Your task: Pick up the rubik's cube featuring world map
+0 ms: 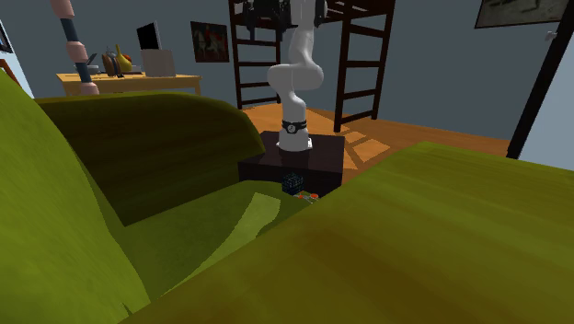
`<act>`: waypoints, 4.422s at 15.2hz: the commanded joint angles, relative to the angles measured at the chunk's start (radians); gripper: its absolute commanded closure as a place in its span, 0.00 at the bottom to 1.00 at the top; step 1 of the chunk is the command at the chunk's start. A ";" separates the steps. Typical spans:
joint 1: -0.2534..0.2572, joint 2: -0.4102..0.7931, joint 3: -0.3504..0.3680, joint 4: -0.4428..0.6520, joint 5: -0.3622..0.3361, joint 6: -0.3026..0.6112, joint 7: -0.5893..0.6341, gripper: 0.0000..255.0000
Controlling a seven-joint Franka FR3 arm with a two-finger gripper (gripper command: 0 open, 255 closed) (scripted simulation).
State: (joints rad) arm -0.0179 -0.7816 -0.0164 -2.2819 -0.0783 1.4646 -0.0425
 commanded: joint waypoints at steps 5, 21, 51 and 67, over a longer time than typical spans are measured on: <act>0.004 -0.043 0.005 -0.160 0.018 0.120 0.025 0.00; 0.053 0.042 0.045 -0.652 0.109 0.713 0.114 0.00; -0.003 1.097 0.414 -0.605 0.925 1.765 -0.383 1.00; 0.334 0.774 0.000 -0.720 0.486 1.536 0.001 1.00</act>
State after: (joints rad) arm 0.3050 0.0221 0.0154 -2.9941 0.4883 3.0225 -0.0996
